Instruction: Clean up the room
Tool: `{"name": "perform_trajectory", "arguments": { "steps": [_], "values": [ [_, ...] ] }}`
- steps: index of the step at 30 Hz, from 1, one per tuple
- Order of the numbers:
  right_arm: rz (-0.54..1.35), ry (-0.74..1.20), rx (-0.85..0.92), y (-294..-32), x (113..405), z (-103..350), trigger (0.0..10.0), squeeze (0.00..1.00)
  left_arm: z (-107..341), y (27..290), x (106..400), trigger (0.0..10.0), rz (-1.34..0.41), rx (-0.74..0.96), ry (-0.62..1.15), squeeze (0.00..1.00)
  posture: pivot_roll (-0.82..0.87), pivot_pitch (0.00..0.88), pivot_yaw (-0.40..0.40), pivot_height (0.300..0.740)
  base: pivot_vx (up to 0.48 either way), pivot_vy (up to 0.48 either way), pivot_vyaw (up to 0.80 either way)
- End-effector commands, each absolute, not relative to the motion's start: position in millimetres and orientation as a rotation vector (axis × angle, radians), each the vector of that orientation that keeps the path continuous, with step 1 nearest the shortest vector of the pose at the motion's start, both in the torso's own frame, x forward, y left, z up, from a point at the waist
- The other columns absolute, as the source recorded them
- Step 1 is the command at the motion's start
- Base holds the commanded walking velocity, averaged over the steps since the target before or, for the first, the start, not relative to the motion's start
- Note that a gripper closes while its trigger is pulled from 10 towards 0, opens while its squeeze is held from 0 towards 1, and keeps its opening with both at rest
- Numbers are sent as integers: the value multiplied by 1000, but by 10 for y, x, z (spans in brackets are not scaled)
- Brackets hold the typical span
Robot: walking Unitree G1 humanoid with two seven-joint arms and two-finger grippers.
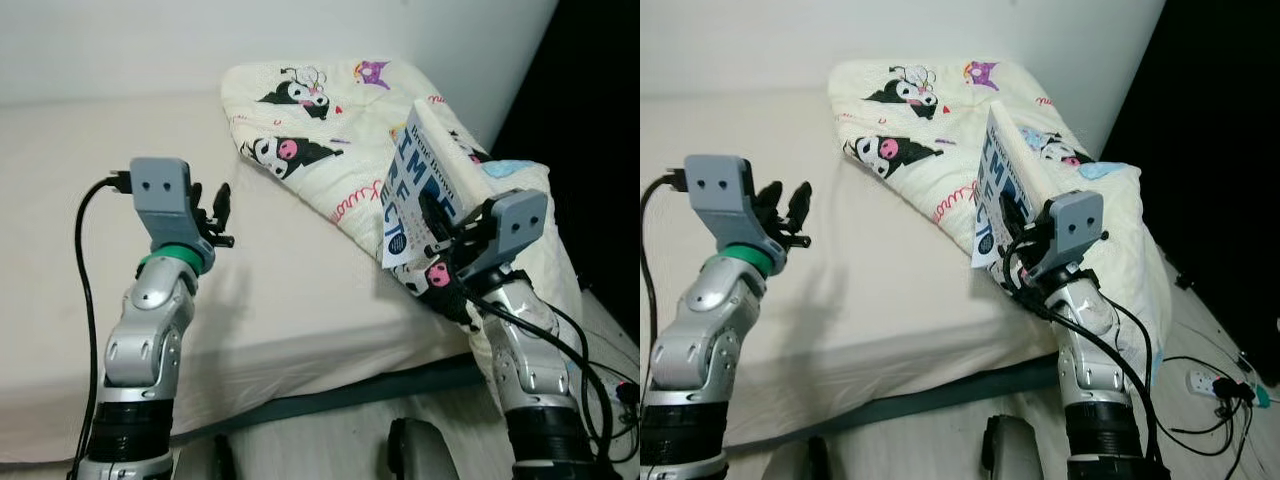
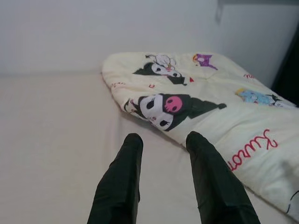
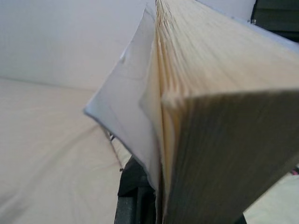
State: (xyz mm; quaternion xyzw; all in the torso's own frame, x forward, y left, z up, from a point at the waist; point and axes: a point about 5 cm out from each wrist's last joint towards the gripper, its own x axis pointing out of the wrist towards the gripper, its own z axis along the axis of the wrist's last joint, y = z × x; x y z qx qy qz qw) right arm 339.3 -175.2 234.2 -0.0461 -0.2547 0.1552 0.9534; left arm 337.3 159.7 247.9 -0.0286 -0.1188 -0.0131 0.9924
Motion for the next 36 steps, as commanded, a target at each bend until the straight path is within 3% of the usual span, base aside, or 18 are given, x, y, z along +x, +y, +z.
{"name": "perform_trajectory", "arguments": {
  "steps": [1, 22, 36],
  "values": [
    [305, -543, -110, -1763, 3354, 2395, 10000, 0, 2470, 1567, 3382, 10000, -33, -49, -233, 0, -110, 70, 49, 610, 0, 0, 0],
    [251, -524, -116, -1790, 3357, 2361, 10000, 0, 2468, 1337, 3406, 10000, -129, -43, -222, 0, -116, 70, 60, 705, 0, 0, 0],
    [168, -494, -73, -1853, 3378, 2278, 10000, 0, 2392, 1256, 3429, 10000, -197, 7, -206, 0, -120, 68, 73, 735, 0, 0, 0]
  ]
}}
